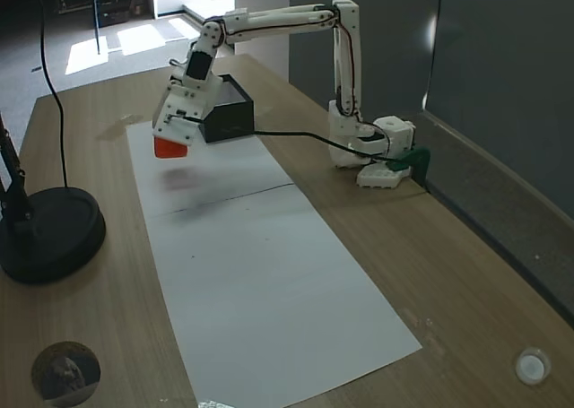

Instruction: Grab a orange square and put it in the box.

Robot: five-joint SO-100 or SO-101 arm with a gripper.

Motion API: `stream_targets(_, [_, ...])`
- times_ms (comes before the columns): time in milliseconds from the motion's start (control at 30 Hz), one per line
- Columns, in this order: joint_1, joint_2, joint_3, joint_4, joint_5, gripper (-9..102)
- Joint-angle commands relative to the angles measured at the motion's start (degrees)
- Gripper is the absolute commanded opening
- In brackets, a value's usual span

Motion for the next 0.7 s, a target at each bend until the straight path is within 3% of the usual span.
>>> stream_targets(0, [3.2, 7.0, -6.6, 2.4, -3.2, 22])
stream_targets(300, [16.3, 10.5, -19.7, 12.9, -11.8, 22])
stream_targets(667, [32.9, 9.8, -18.5, 15.7, -21.6, 22])
